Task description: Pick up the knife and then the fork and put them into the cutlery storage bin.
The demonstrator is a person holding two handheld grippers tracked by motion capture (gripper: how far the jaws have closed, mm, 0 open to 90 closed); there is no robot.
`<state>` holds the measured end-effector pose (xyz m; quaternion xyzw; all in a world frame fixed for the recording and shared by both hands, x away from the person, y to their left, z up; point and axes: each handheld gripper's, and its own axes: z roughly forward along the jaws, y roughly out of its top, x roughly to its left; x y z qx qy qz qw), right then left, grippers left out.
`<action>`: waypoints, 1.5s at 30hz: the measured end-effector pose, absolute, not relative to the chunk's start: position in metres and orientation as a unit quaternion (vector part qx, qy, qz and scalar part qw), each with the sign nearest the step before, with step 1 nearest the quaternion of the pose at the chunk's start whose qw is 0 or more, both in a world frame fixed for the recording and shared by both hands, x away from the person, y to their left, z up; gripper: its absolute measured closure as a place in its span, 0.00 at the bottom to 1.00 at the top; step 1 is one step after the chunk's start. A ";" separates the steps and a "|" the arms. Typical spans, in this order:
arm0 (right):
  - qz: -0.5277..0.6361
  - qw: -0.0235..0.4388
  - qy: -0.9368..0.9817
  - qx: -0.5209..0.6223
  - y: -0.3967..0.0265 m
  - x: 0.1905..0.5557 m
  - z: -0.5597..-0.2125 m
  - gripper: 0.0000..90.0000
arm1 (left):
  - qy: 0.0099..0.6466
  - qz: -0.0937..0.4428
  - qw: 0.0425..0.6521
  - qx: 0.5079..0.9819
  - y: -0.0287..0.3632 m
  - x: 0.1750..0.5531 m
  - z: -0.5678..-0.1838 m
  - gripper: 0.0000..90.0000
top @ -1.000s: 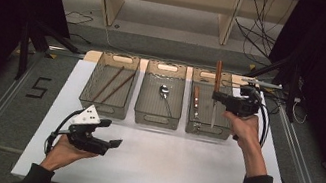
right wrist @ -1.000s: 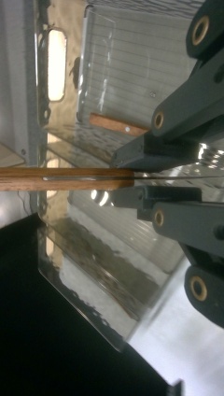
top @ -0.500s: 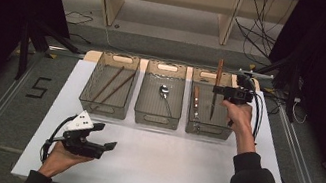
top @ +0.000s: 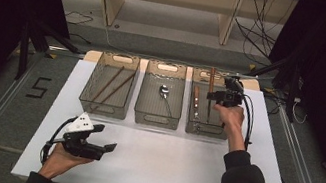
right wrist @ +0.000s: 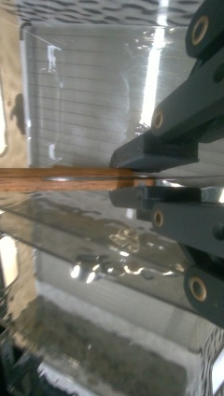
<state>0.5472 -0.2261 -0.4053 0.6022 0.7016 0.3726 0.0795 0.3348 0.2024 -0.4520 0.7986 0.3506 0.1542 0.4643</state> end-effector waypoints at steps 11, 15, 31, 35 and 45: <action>0.369 0.089 0.704 0.600 -0.226 0.542 -0.401 0.53 | 0.350 0.154 0.464 0.799 0.202 0.335 -0.452 0.20; 0.377 0.108 0.710 0.585 -0.228 0.532 -0.389 0.48 | 0.352 0.154 0.464 0.798 0.201 0.335 -0.453 0.20; 0.449 0.124 0.731 0.498 -0.224 0.473 -0.370 0.38 | 0.369 0.150 0.478 0.783 0.206 0.337 -0.456 0.20; 0.471 0.128 0.735 0.470 -0.221 0.453 -0.371 0.36 | 0.370 0.149 0.478 0.782 0.206 0.336 -0.456 0.20; 0.513 0.135 0.746 0.404 -0.216 0.398 -0.380 0.33 | 0.373 0.138 0.483 0.780 0.204 0.336 -0.458 0.19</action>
